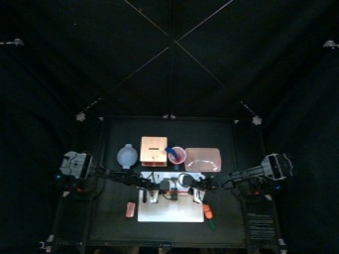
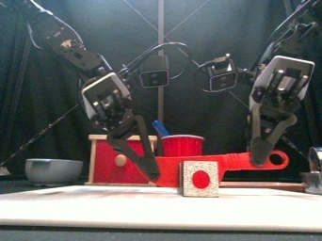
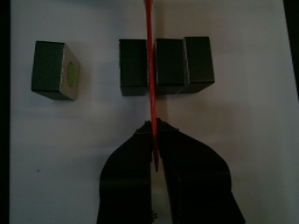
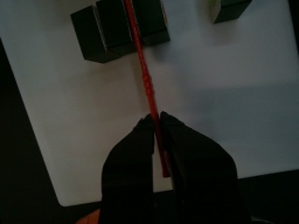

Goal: Place sushi on board then cut the sushi with the knife then place the pieces on the plate
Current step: Cut the sushi into 4 pieces

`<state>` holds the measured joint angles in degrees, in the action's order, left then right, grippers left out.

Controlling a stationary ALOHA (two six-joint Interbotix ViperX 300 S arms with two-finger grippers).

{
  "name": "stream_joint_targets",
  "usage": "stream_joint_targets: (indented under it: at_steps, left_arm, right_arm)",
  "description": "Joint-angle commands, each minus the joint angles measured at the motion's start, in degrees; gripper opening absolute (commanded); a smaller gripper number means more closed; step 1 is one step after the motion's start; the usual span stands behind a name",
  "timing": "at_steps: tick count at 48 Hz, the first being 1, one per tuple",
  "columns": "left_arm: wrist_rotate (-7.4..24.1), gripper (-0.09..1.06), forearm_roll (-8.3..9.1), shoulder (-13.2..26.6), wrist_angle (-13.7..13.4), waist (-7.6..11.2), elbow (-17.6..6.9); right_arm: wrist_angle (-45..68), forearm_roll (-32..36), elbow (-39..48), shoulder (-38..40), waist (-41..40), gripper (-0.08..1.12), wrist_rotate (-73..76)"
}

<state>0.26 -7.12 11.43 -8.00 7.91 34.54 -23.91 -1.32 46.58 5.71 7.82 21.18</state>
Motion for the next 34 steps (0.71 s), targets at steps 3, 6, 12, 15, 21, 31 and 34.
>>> stream_joint_targets:
  at_steps: [3,6,12,15,21,31,34]
  left_arm:
    - [0.0,0.42,-0.35,0.0,-0.9,0.97,1.2]
    - [-0.1,0.42,-0.62,0.2,-0.9,1.23,1.3]
    - [-0.1,0.42,-1.67,0.4,-0.9,1.49,1.7]
    - [-0.1,0.42,-2.29,0.4,-0.9,1.85,1.8]
    - [-0.1,0.42,-3.34,0.1,-0.8,2.55,1.7]
    - [0.0,0.42,-3.87,-0.4,-0.7,3.25,1.3]
    - [0.0,0.42,-3.87,-0.7,-0.9,3.43,1.2]
  right_arm:
    - [-0.7,-0.4,0.7,-0.2,0.5,0.39,0.4]
    - [-0.7,-0.5,0.7,-0.6,0.6,0.39,0.4]
    - [-0.5,-0.5,0.6,-1.7,1.0,0.39,0.4]
    - [-0.5,-1.0,0.4,-1.8,1.4,0.39,0.4]
    - [-0.4,-2.2,0.1,-1.6,2.1,0.39,0.4]
    - [-0.7,-3.6,-0.4,-1.2,3.5,0.39,0.4]
    - [-0.9,-3.9,-0.7,-0.6,3.6,0.39,0.4]
